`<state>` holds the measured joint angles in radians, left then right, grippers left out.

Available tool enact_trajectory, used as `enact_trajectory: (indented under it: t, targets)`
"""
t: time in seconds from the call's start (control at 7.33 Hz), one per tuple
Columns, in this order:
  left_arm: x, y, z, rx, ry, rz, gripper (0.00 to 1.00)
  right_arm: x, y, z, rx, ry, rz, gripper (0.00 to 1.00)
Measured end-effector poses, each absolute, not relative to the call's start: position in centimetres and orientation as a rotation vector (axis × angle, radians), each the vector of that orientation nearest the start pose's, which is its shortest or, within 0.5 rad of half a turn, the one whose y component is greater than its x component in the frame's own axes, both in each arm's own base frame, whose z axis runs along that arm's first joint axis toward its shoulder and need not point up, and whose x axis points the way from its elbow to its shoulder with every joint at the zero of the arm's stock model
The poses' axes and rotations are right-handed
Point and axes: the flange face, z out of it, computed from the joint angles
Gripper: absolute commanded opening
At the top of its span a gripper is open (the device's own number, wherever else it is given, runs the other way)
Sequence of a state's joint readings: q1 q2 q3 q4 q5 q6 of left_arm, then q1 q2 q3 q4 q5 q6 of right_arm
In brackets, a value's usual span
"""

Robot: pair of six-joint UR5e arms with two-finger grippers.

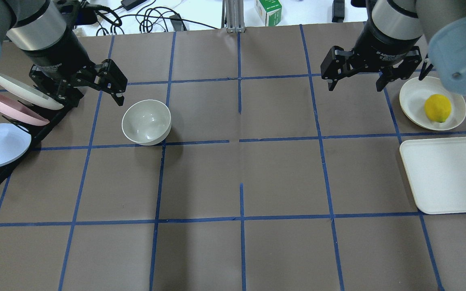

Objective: Place bowl and put lemon in it

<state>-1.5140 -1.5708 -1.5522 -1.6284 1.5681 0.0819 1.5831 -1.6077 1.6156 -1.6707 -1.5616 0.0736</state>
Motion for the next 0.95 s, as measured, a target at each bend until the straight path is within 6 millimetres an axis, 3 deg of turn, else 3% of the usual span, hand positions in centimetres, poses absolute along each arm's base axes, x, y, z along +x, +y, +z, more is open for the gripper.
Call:
enact_trajectory:
  t: [0.68,0.82,0.95]
  targets:
    - [-9.8,-49.9,48.6,0.034,3.139,0.065,1.0,13.8,-48.8,48.5,0.103,3.132,-0.119,1.0]
    - [-8.9,-50.2,48.5,0.01,3.141,0.064,1.0,12.7,-49.7,47.5,0.1,3.155,-0.091,1.0]
    - [-7.5,-50.9,48.2,-0.031,3.145,0.062,1.0,9.8,-50.8,46.8,0.125,3.174,-0.065,1.0]
